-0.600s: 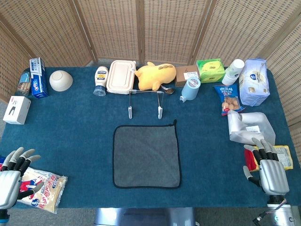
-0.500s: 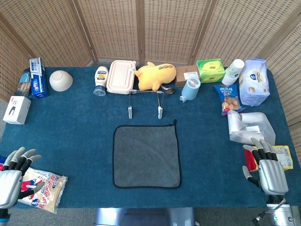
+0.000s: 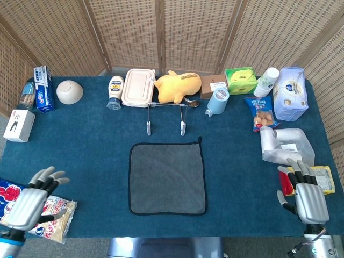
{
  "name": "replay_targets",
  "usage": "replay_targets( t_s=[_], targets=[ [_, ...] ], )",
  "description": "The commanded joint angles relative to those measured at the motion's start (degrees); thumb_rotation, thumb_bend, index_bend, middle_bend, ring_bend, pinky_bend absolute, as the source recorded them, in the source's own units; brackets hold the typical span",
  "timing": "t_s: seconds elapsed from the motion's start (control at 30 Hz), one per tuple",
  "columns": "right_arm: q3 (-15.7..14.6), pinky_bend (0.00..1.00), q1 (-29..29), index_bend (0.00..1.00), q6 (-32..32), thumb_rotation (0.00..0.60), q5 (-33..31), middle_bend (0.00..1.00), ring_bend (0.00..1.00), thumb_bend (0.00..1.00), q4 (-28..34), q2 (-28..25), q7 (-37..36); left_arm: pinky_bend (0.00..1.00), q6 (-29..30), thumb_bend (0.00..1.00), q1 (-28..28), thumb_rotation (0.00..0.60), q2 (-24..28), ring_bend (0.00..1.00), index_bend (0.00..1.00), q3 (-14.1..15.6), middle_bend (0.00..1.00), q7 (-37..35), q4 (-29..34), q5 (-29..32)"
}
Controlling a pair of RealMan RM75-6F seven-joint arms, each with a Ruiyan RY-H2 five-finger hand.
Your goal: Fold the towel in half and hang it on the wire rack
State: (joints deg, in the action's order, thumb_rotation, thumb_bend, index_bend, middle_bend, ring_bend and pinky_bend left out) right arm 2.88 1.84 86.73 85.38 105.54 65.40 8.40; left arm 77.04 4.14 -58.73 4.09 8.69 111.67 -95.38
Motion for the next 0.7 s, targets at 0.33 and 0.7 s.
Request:
replay_targets(
  t_s=[0.33, 0.7],
  targets=[
    [-0.06, 0.00, -1.01, 0.24, 0.66, 0.600, -1.32, 0.11, 0.00, 0.35, 0.75, -0.45, 0.72, 0.11, -19.00, 0.16, 13.52, 0.600, -7.75, 0.09, 0.27, -2.57, 0.21, 8.48, 4.51, 2.66],
    [0.10, 0.00, -1.66, 0.24, 0.93, 0.600, -2.19, 0.11, 0.00, 0.35, -0.06, -0.87, -1.08, 0.12, -25.77, 0.16, 20.70, 0.600, -20.97, 0.10, 0.22, -6.09, 0.20, 18.67, 1.70, 11.14]
  ],
)
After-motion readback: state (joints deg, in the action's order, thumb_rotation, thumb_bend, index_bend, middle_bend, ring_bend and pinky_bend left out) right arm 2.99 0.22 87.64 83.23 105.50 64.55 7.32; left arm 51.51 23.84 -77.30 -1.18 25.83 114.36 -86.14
